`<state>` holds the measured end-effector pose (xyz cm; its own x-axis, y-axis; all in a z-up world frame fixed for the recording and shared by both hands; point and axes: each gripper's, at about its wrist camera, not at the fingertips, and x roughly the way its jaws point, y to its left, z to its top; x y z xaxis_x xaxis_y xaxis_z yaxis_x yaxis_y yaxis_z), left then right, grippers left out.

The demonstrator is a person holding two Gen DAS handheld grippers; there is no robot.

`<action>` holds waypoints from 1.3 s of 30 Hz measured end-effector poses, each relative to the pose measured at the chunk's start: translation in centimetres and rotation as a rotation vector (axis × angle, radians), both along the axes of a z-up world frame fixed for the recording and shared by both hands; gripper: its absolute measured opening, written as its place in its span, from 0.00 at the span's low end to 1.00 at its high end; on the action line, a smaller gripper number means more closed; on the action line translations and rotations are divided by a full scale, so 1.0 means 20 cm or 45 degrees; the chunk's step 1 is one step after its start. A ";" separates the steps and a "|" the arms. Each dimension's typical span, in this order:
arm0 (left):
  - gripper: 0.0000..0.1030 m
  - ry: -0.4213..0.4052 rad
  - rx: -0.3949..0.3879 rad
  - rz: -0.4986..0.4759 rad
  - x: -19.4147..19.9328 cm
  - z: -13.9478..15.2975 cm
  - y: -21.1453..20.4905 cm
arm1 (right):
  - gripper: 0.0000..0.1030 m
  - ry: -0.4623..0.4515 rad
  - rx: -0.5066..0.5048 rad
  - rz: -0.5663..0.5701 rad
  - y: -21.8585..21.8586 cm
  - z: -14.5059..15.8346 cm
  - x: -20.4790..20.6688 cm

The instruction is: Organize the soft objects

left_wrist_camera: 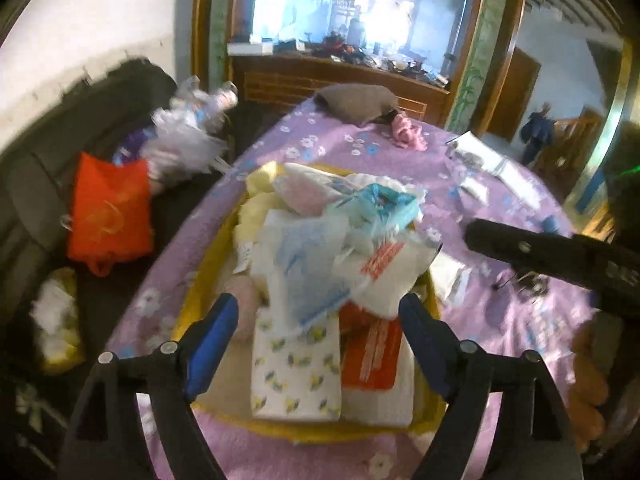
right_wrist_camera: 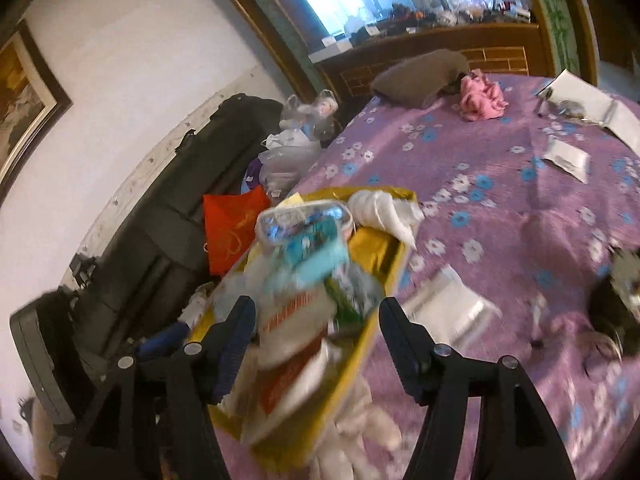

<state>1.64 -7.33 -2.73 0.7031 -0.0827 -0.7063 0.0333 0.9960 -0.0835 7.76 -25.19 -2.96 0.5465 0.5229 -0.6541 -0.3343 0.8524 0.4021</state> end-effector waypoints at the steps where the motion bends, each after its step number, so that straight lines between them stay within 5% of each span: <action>1: 0.80 -0.005 0.020 0.003 -0.02 0.00 -0.01 | 0.67 -0.012 -0.020 -0.006 -0.01 0.00 -0.05; 7: 0.80 0.042 -0.051 0.028 -0.13 0.00 -0.03 | 0.67 -0.067 -0.057 -0.029 -0.07 0.00 -0.26; 12: 0.80 -0.030 0.020 0.052 -0.22 0.07 -0.08 | 0.67 -0.067 -0.028 -0.054 -0.13 -0.02 -0.34; 39: 0.85 -0.044 0.206 0.083 -0.22 0.04 -0.19 | 0.68 -0.002 -0.025 -0.130 -0.20 -0.07 -0.38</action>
<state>-2.68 -11.10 -1.86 0.7276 0.0767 -0.6817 -0.0316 0.9964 0.0784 0.25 -29.13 -4.27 0.5976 0.4514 -0.6627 -0.2457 0.8898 0.3846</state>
